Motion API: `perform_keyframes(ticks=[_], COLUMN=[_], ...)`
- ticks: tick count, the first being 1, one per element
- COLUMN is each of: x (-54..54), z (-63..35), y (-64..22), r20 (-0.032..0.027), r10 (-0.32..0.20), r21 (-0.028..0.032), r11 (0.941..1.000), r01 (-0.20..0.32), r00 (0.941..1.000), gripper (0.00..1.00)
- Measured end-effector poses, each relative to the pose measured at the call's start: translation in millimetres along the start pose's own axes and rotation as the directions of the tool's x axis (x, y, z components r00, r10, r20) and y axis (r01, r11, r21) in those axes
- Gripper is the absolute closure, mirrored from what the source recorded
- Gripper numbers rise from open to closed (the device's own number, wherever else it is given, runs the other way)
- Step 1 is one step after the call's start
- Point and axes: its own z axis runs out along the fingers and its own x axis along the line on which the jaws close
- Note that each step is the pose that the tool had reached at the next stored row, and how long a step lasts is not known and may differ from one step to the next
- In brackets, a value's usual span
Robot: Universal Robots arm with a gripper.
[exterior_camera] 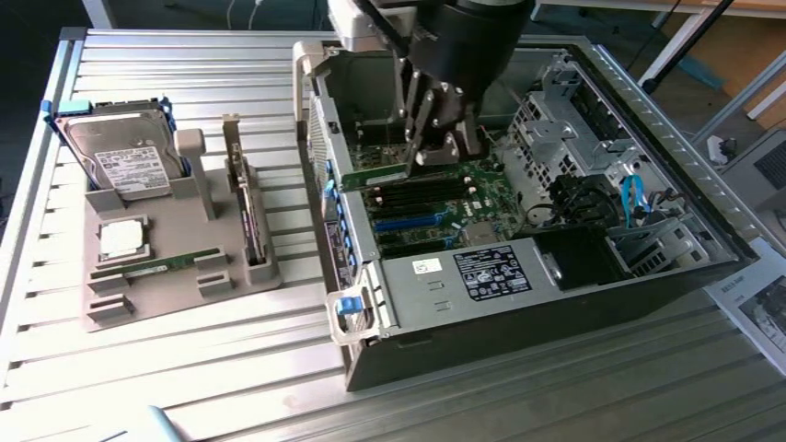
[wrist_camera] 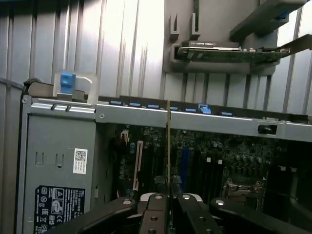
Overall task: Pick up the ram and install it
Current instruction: 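Pick up the ram and move it above insertion slot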
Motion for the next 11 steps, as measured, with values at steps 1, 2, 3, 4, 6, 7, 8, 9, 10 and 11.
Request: perform_keyframes(ticks=[1, 2, 3, 4, 6, 7, 8, 9, 10, 11], x=[0.6, 1.2, 1.6, 2.5, 4.4, 5.0, 5.4, 5.9, 6.4, 6.8], z=[0.2, 0.5, 0.7, 1.1, 1.9, 2.3, 2.5, 2.6, 2.9, 3.1], y=[-5.3, -11.1, -15.8, -24.0, -42.0, -48.5, -52.4, -56.6, -61.5, -66.0], r20=[-0.0001, 0.0, 0.0, 0.0001, 0.0002, 0.0003, 0.0003, 0.0003, 0.0003, 0.0003], r10=[0.0, 0.0, 0.0, 0.0, 0.0, 0.0, 0.0, 0.0, 0.0, 0.0], r21=[-0.0003, -0.0005, -0.0008, -0.0011, -0.0022, -0.0026, -0.0029, -0.0032, -0.0034, -0.0036], r11=[1.0, 1.0, 1.0, 1.0, 1.0, 1.0, 1.0, 1.0, 1.0, 1.0], r01=[0.0, 0.0, 0.0, 0.0, 0.0, 0.0, 0.0, 0.0, 0.0, 0.0], r00=[1.0, 1.0, 1.0, 1.0, 1.0, 1.0, 1.0, 1.0, 1.0, 1.0], gripper=[0.87, 0.87, 0.87, 0.87, 0.87, 0.87, 0.87, 0.87, 0.87, 0.87])
